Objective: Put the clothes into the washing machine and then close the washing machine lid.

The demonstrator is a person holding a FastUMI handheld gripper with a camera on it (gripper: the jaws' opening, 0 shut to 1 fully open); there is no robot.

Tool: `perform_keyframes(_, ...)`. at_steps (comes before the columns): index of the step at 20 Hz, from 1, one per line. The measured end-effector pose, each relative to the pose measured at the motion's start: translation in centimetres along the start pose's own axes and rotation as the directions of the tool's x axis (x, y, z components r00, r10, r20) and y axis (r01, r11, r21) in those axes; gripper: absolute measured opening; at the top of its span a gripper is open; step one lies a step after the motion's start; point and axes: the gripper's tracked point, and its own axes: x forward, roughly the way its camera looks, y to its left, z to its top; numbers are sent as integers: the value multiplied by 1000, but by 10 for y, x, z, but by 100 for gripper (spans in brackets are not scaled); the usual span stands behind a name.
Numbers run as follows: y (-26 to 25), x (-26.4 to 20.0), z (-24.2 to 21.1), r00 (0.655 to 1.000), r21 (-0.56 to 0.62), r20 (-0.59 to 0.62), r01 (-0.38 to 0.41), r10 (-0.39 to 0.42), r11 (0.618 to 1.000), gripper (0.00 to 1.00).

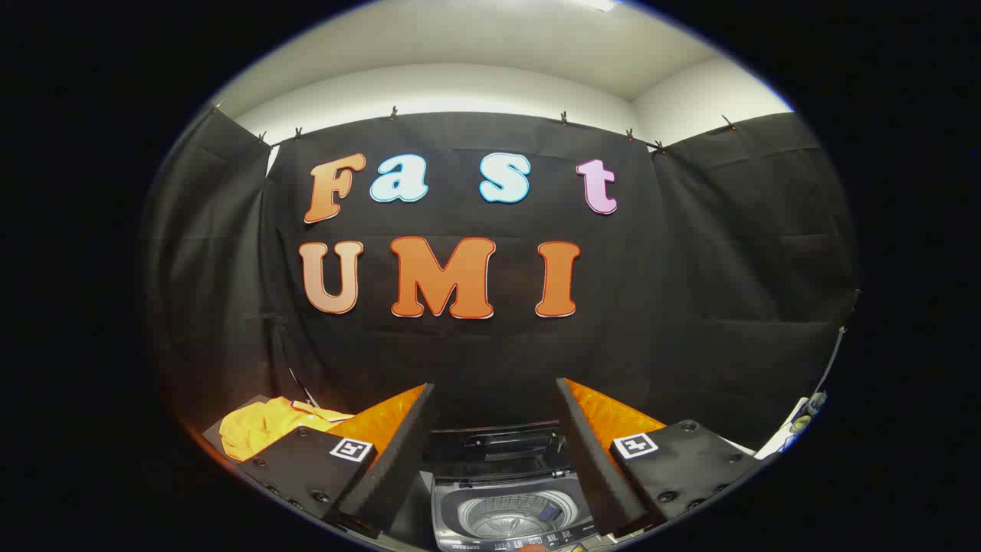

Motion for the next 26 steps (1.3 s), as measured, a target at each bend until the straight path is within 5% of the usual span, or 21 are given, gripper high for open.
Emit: perform_keyframes(26, -5, 2, -1, 999, 9, -14, 29, -29, 1000, 98)
